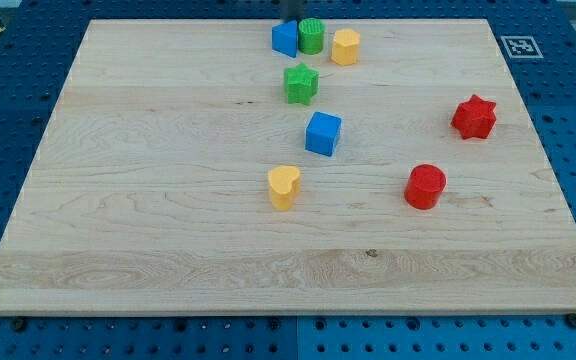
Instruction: Place the triangle parallel to the cube
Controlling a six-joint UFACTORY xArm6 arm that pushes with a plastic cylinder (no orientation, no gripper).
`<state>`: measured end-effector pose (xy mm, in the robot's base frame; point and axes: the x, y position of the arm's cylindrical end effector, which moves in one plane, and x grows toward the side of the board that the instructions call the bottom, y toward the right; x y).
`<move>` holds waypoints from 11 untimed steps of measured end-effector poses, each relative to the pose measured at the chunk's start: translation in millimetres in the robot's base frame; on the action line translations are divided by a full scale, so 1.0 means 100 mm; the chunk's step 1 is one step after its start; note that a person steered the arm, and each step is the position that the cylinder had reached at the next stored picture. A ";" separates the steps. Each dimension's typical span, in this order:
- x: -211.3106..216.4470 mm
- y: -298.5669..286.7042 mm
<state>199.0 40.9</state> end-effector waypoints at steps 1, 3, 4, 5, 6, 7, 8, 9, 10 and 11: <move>0.00 0.28; 0.20 0.02; 0.27 -0.16; 0.26 -0.39; 0.25 -0.64; 0.26 -0.72; 0.26 -0.77; 0.27 -0.88; 0.36 -1.03; 0.50 -1.17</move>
<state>248.8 -75.7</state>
